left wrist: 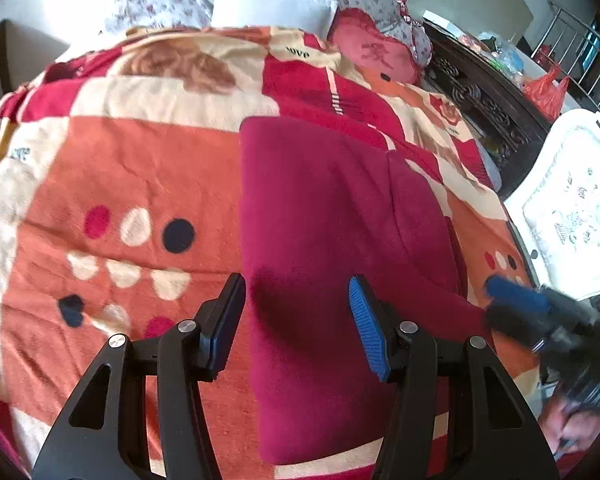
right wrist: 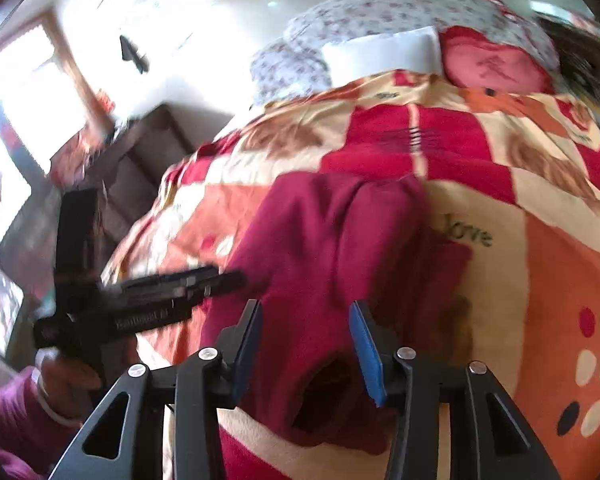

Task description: Fold small clothes

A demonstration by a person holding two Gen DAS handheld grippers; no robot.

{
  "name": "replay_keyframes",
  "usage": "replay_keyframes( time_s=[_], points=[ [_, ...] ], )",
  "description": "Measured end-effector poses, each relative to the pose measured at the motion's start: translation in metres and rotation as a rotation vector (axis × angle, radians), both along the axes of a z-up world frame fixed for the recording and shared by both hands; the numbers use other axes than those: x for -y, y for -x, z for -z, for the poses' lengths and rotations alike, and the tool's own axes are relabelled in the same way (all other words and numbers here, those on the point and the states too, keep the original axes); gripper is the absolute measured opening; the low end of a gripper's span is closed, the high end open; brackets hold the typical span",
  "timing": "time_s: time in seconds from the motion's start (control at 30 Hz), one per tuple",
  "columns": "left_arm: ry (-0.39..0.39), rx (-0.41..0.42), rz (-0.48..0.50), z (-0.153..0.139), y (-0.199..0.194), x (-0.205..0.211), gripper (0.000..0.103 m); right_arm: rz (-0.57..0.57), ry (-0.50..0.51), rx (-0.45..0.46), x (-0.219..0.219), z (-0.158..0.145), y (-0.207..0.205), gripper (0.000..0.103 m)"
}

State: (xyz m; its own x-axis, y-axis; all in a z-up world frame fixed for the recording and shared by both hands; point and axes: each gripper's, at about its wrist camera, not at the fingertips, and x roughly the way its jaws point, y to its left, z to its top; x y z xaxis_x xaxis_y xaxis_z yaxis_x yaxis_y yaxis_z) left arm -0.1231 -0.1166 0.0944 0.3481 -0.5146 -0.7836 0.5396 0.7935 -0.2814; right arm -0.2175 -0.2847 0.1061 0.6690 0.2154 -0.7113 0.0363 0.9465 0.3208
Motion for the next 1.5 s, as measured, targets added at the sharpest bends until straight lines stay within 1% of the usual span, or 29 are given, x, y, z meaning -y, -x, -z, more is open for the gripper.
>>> replay_keyframes(
  time_s=[0.1, 0.13, 0.17, 0.2, 0.27, 0.3, 0.37, 0.43, 0.47, 0.5, 0.63, 0.7, 0.83, 1.03, 1.2, 1.5],
  points=[
    [-0.033, 0.048, -0.008, -0.003, 0.006, 0.000, 0.053, 0.009, 0.089, -0.064, -0.014, 0.030, -0.003, 0.041],
    [-0.040, 0.062, -0.013, -0.004, 0.008, 0.001, 0.053, 0.027, 0.141, -0.089, -0.016, 0.042, -0.004, 0.041],
    [-0.043, 0.073, -0.016, -0.004, 0.009, 0.000, 0.053, 0.044, 0.172, -0.108, -0.016, 0.051, -0.004, 0.041],
    [-0.049, 0.087, -0.022, -0.006, 0.012, 0.001, 0.053, 0.051, 0.170, -0.109, -0.013, 0.055, 0.001, 0.041],
    [-0.063, 0.113, -0.034, -0.008, 0.015, 0.000, 0.053, 0.081, 0.117, -0.083, -0.005, 0.051, 0.011, 0.041],
    [-0.070, 0.126, -0.040, -0.009, 0.017, 0.001, 0.055, 0.092, 0.095, -0.078, -0.001, 0.050, 0.013, 0.041],
    [-0.080, 0.156, -0.052, -0.012, 0.020, 0.000, 0.055, 0.115, 0.046, -0.061, 0.004, 0.041, 0.018, 0.041],
    [-0.080, 0.171, -0.055, -0.015, 0.023, -0.001, 0.055, 0.132, 0.037, -0.040, 0.003, 0.029, 0.021, 0.042],
    [-0.079, 0.176, -0.058, -0.017, 0.024, -0.001, 0.055, 0.140, 0.041, -0.024, 0.000, 0.023, 0.023, 0.046],
    [-0.078, 0.181, -0.060, -0.018, 0.025, -0.002, 0.055, 0.152, 0.052, -0.005, -0.002, 0.017, 0.026, 0.048],
    [-0.074, 0.200, -0.067, -0.025, 0.032, -0.004, 0.055, 0.194, 0.095, 0.028, -0.009, -0.001, 0.029, 0.049],
    [-0.069, 0.207, -0.072, -0.029, 0.034, -0.006, 0.055, 0.223, 0.115, 0.022, -0.010, -0.005, 0.027, 0.049],
    [-0.059, 0.221, -0.085, -0.035, 0.040, -0.010, 0.055, 0.252, 0.098, 0.023, -0.008, -0.009, 0.023, 0.049],
    [-0.048, 0.241, -0.094, -0.042, 0.047, -0.014, 0.055, 0.268, 0.129, 0.019, -0.015, -0.014, 0.025, 0.049],
    [-0.046, 0.249, -0.106, -0.044, 0.050, -0.017, 0.055, 0.272, 0.133, 0.013, -0.017, -0.014, 0.026, 0.050],
    [-0.048, 0.237, -0.113, -0.044, 0.051, -0.020, 0.055, 0.275, 0.146, -0.006, -0.020, -0.011, 0.024, 0.057]
  ],
)
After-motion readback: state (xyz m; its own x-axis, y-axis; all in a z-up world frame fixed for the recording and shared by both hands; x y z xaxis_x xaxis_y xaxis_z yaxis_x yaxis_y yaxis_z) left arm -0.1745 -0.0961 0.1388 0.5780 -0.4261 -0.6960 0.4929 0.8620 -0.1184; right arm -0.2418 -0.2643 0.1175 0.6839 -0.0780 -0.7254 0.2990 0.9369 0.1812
